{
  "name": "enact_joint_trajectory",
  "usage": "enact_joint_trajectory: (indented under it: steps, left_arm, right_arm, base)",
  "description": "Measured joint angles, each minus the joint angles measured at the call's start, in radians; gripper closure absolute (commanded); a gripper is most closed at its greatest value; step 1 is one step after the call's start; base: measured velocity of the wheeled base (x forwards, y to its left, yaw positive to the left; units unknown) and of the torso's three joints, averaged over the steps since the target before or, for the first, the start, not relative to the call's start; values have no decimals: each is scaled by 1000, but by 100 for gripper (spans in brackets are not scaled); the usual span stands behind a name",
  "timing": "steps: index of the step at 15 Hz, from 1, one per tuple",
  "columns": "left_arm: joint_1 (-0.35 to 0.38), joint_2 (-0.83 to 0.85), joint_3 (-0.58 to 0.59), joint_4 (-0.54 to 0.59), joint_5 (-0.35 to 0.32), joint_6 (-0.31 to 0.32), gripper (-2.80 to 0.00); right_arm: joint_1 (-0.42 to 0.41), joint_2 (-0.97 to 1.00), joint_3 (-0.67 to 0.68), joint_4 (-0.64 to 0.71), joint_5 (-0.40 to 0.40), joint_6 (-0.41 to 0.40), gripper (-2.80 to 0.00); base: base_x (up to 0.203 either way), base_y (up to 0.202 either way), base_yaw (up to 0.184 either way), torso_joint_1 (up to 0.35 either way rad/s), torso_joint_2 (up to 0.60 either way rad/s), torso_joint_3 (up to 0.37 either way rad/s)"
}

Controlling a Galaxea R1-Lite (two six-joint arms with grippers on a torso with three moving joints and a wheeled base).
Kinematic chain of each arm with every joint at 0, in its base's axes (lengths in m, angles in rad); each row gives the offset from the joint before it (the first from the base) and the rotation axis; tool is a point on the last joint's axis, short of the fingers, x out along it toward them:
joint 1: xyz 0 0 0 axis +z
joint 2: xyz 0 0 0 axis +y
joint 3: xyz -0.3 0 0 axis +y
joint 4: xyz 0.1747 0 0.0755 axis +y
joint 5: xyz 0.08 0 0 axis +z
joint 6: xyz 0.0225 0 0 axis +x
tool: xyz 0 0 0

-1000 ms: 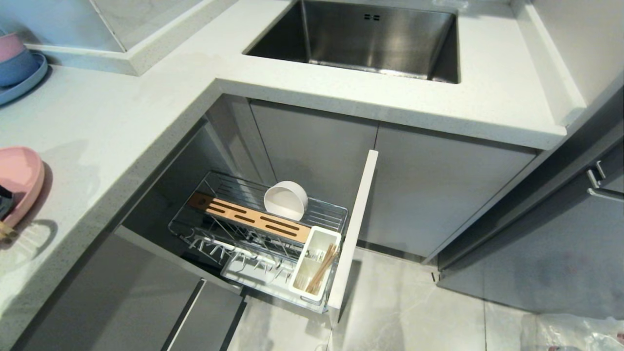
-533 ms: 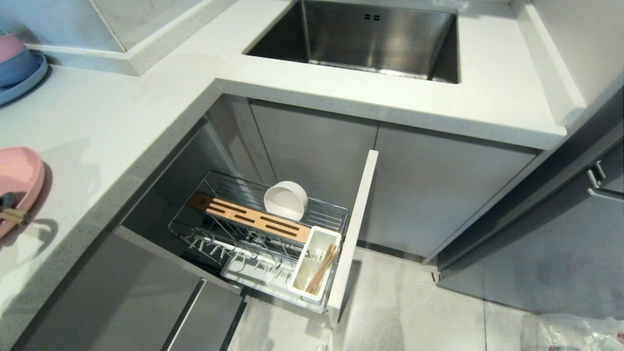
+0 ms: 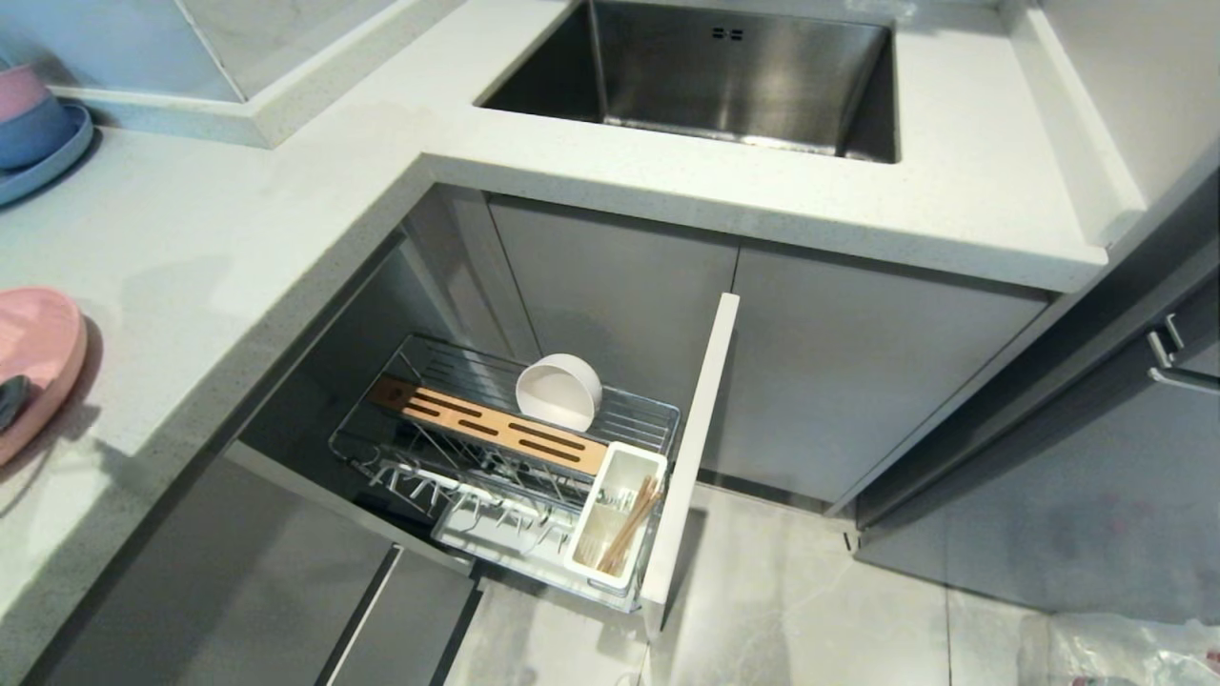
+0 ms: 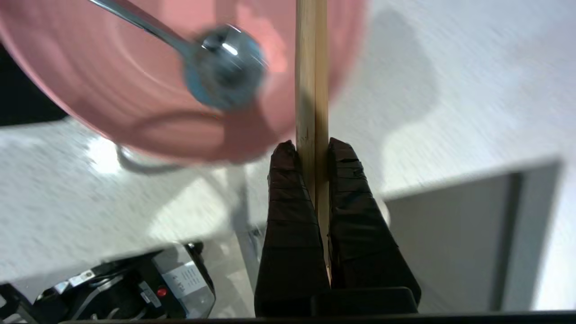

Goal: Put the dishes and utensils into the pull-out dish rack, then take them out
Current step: Pick up the chopsticks and place it in the cupboard

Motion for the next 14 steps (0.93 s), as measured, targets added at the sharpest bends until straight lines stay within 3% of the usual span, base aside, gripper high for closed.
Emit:
enact_joint_trajectory:
  steps: [4, 14]
  left_arm:
    - [-226, -63, -70, 94, -1, -9, 0]
    - [-996, -87, -65, 184, -1, -22, 0]
  right_arm:
    - [0, 0, 0, 0, 0, 0, 0]
    - [0, 0, 0, 0, 0, -1, 0]
  base:
    - [0, 0, 0, 0, 0, 0]
    - [0, 0, 0, 0, 0, 0]
